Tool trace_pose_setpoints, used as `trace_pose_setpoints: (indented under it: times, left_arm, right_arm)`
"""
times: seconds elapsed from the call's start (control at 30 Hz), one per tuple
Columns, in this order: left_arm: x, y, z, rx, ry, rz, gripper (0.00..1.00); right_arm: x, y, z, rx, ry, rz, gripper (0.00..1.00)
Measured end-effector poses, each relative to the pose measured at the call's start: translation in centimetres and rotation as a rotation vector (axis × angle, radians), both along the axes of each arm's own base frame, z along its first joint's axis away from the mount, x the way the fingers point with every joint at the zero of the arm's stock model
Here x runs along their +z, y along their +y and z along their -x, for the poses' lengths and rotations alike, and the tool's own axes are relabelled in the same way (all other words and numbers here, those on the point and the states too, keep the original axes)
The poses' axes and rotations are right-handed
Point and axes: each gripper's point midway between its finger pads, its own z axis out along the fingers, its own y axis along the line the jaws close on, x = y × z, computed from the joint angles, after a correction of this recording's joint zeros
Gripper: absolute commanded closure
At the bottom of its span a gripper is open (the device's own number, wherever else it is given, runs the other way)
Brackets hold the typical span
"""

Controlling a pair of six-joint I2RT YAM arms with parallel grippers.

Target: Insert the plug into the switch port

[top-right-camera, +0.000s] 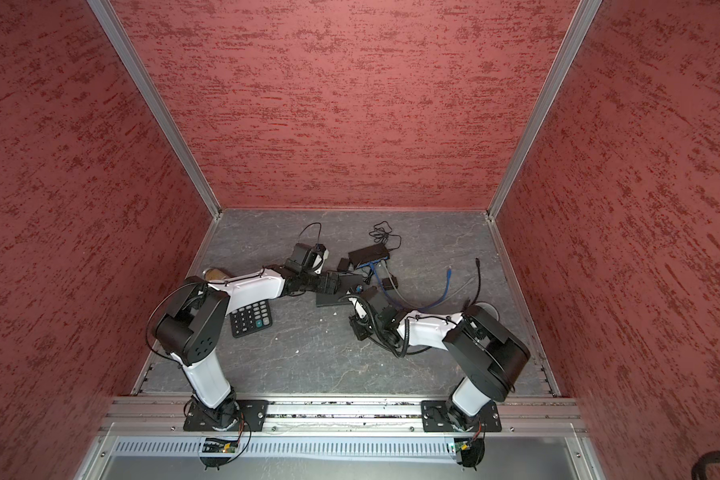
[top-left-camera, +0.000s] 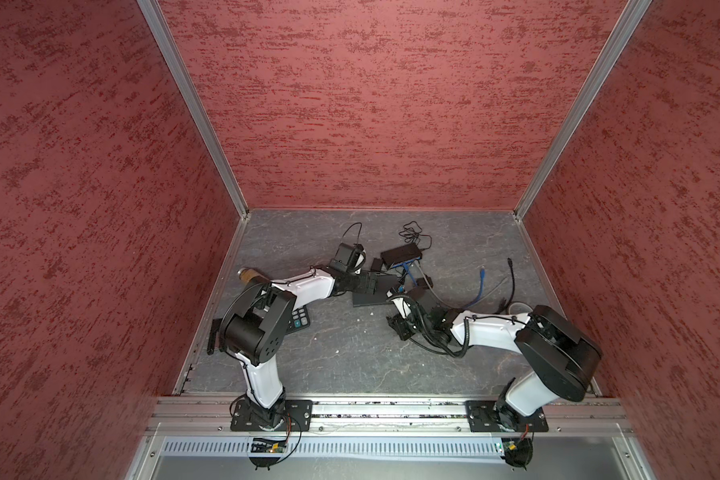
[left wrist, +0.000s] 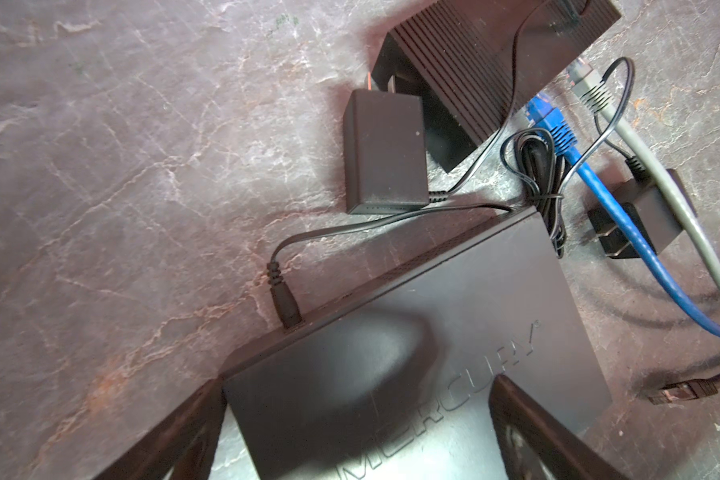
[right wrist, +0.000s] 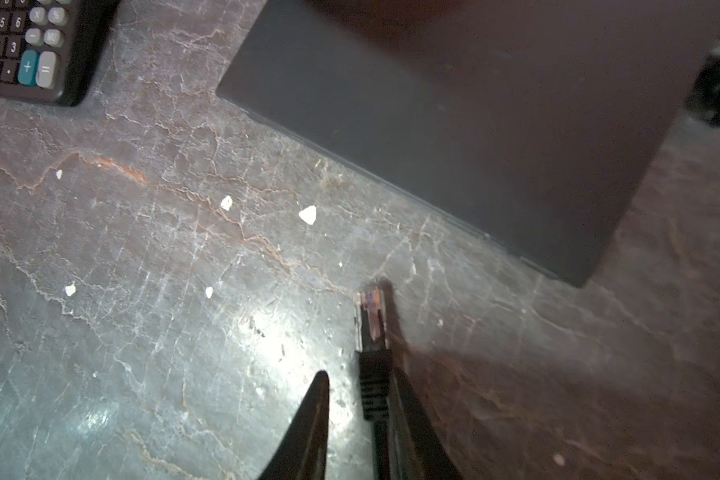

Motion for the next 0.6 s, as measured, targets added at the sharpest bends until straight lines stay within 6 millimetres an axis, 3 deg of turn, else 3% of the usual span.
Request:
trace_pose_setpoints:
  times: [0.6]
  left_arm:
    - [-0.01,-0.01,0.01,-0.001,0.000,0.001,0.01]
  right_arm:
    - [-0.83,0.07,-0.17,-0.019,0.005,-0.014,0.83]
